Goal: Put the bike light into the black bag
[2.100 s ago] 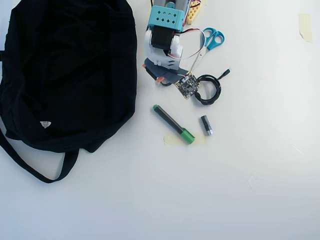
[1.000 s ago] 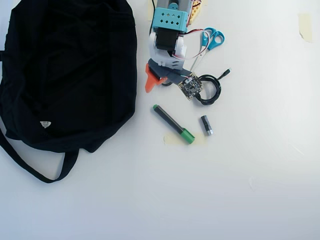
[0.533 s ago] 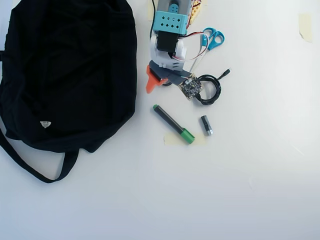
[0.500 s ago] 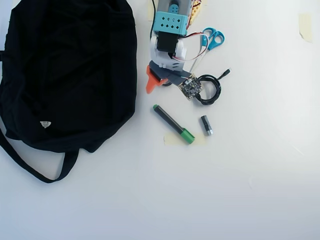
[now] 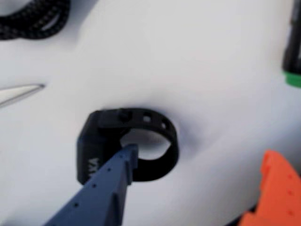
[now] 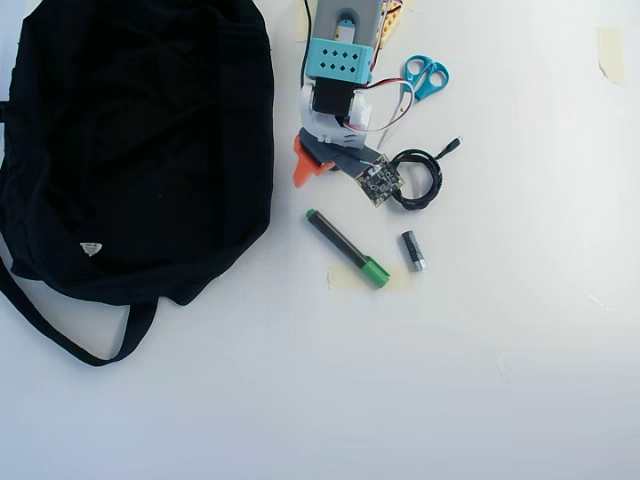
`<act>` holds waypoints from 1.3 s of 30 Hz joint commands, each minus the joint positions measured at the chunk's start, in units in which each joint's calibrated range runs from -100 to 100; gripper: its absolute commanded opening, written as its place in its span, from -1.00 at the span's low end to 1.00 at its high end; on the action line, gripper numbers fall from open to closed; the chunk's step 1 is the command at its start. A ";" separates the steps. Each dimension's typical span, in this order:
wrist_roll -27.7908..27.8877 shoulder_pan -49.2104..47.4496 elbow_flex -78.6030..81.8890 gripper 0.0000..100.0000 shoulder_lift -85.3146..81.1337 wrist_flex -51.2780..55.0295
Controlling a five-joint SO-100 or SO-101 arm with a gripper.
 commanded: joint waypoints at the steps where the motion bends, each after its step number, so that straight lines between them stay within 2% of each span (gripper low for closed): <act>1: -0.03 -0.39 -1.09 -0.32 -0.37 -0.53; 39: 0.50 -0.39 1.79 -0.32 0.37 -2.94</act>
